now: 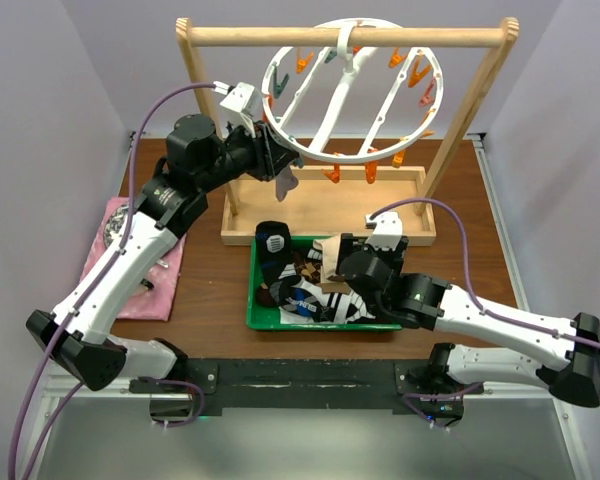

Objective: Clip the socks to the hanger
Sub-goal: Open the clamp at the hanger, then pick up the sock from the bin.

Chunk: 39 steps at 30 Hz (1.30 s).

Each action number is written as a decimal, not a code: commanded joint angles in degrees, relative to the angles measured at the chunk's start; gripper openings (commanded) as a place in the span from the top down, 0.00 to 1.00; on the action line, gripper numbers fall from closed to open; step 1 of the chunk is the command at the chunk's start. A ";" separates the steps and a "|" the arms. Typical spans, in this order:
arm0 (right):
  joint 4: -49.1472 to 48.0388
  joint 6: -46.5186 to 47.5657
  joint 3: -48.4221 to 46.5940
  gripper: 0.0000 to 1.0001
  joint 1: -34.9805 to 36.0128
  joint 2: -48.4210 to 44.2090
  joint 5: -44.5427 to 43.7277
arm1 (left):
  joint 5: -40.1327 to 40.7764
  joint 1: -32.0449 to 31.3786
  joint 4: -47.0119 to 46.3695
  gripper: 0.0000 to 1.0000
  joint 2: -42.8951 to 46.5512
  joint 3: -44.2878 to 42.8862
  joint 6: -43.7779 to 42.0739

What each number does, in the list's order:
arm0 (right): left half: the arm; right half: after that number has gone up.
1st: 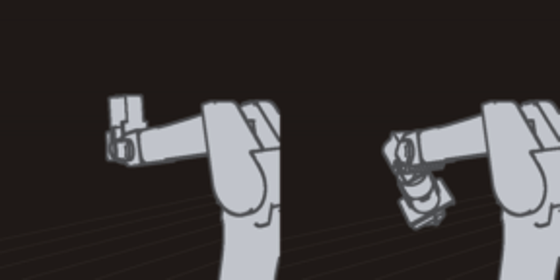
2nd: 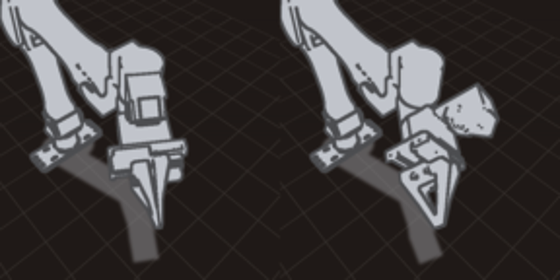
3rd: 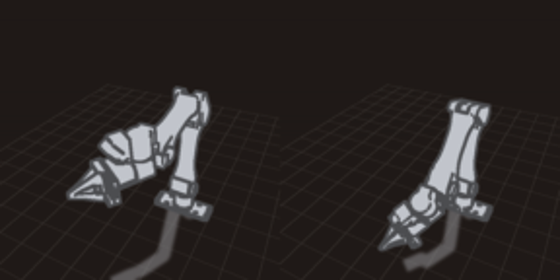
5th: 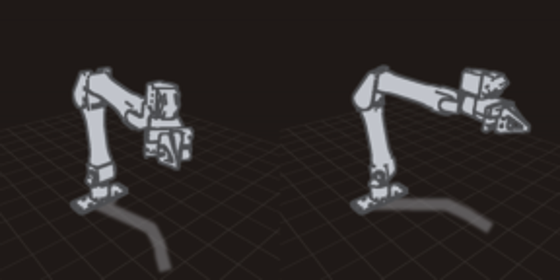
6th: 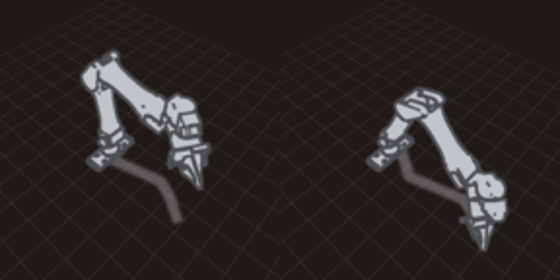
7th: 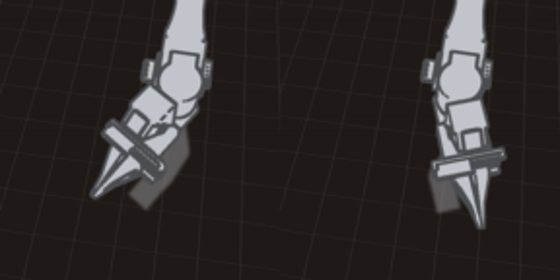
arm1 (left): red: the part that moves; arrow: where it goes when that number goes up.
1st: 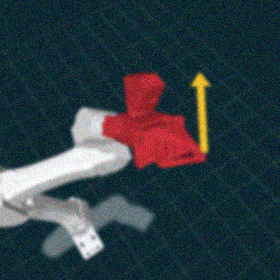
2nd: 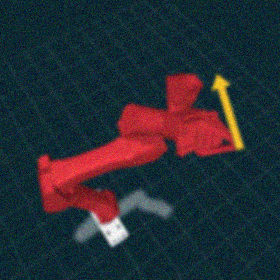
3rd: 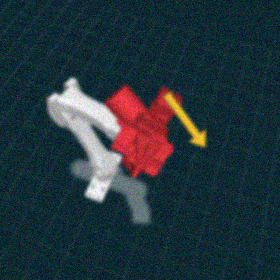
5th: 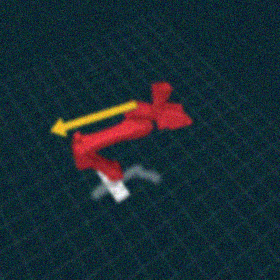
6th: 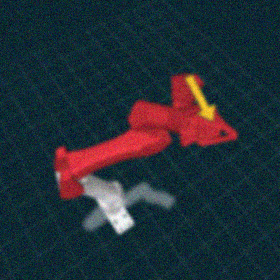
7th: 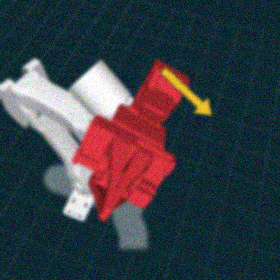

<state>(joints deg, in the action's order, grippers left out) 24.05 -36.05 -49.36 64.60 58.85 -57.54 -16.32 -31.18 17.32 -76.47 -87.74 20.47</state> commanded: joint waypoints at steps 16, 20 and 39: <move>-29.85 -2.63 12.37 0.18 -13.62 8.72 25.98 | -0.82 -0.55 -0.01 1.00 2.90 -0.76 -1.57; -33.89 -1.65 13.15 0.21 -15.46 10.23 29.49 | -1.61 -0.64 -1.23 1.00 2.90 0.03 -1.05; -26.09 28.29 -5.03 0.34 -11.96 23.84 21.86 | -2.76 -0.81 -3.35 1.00 2.82 2.58 -1.66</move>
<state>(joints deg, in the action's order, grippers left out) -5.28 -20.10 -49.54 49.54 79.79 -31.05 -17.87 -31.64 15.40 -74.67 -85.62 19.29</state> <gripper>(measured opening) 0.665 0.295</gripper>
